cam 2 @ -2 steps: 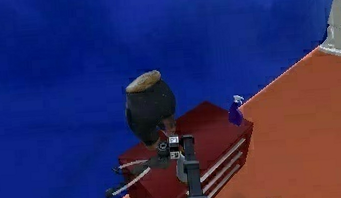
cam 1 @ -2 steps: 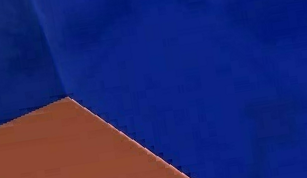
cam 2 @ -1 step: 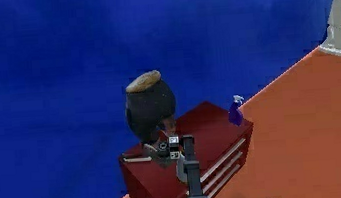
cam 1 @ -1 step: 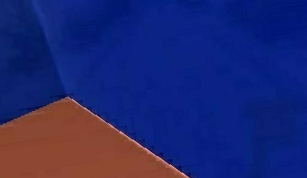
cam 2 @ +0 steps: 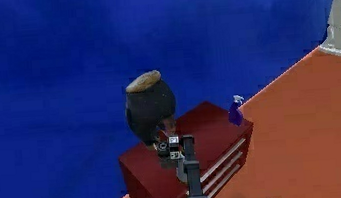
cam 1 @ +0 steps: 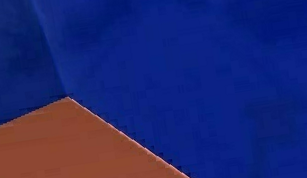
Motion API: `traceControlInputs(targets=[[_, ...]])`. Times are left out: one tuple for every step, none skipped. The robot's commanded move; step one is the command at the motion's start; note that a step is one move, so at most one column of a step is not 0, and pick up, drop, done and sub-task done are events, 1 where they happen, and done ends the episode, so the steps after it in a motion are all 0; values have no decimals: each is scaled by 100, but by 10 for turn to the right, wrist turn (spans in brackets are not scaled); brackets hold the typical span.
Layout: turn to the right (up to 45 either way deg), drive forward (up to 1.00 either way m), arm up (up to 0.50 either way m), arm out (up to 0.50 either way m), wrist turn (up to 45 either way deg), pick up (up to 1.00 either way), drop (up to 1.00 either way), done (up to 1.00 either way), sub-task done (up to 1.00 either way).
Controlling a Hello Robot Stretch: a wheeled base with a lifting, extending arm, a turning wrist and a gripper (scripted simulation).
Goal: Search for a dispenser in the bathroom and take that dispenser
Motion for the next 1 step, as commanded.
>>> traceControlInputs(targets=[[0,0,0,0,180,0,0,0,0]])
